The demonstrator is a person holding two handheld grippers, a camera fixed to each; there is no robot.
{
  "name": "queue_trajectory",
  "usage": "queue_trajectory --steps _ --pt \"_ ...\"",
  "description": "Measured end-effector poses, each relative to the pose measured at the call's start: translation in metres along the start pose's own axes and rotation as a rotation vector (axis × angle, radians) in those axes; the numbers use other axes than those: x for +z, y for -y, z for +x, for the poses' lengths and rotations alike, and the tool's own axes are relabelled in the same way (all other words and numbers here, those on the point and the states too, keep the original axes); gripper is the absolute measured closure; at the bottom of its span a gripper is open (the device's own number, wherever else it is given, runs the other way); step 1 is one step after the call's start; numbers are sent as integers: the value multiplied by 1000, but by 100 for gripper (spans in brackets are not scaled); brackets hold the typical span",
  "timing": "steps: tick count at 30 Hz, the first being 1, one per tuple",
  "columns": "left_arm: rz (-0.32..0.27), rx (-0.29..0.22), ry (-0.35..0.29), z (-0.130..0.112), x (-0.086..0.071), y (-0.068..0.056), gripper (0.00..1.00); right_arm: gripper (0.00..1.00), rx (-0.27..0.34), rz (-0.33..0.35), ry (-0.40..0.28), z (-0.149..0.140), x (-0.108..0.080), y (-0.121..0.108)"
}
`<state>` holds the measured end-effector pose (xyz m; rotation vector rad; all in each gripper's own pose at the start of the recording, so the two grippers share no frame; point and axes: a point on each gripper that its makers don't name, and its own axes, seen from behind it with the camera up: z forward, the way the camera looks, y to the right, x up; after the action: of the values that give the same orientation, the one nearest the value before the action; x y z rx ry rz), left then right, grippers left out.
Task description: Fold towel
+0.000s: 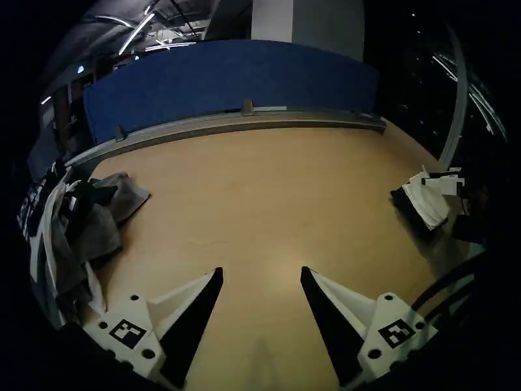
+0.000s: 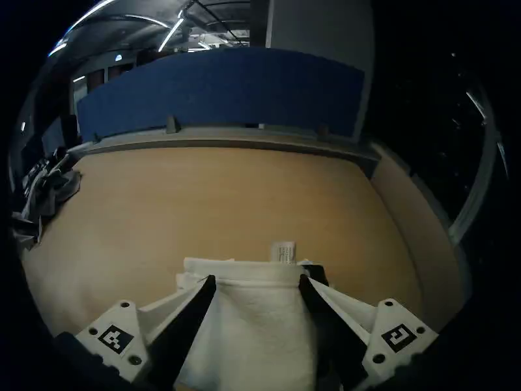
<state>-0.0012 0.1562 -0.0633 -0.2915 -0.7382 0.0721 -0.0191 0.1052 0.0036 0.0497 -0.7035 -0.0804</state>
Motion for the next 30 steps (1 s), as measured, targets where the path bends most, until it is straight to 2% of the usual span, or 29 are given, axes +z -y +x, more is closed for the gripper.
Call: queue_trajectory --steps 7,15,24,30 --pt "8 -7 6 -5 -1 4 12 0 -18 -10 37 -13 18 -4" --pt "11 -5 6 -5 -2 5 12 0 -29 -10 54 -21 27 -6" --pt "6 -2 3 -5 -4 4 12 0 -27 -8 43 -15 21 -6" --pt "5 0 -5 -3 -6 3 12 0 -32 -10 -20 12 -2 0"
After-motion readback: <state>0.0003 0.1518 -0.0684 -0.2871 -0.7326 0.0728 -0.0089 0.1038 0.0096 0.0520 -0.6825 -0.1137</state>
